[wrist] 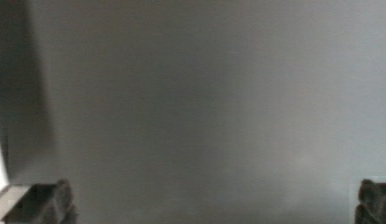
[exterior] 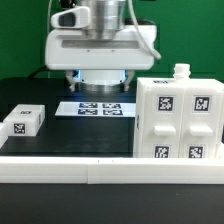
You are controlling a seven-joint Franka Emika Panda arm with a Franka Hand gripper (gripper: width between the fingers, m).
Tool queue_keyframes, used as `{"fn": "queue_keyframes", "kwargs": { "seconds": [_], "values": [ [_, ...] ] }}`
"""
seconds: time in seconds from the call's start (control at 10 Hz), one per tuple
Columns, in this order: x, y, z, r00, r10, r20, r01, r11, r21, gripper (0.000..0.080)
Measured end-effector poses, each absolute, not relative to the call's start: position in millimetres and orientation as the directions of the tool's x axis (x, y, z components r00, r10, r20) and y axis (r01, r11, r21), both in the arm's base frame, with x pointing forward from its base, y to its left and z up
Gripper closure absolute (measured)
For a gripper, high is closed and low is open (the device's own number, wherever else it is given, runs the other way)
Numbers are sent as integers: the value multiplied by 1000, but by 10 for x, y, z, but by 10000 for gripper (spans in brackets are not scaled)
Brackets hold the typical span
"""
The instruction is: Assemble cabinet
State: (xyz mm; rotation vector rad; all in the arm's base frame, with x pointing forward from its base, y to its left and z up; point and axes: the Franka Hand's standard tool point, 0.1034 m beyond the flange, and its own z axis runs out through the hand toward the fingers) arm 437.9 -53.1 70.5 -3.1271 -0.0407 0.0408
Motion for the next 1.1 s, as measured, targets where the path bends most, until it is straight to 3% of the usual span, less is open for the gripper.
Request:
{"fn": "queue_keyframes", "kwargs": {
  "seconds": [0.5, 0.8, 1.1],
  "values": [
    [4346, -810, 697, 999, 28, -28, 28, -1000, -8, 2],
    [4263, -1322, 534, 991, 126, -50, 126, -992, -2, 2],
    [4243, -1620, 471, 987, 148, -56, 149, -989, 2, 2]
  ]
}}
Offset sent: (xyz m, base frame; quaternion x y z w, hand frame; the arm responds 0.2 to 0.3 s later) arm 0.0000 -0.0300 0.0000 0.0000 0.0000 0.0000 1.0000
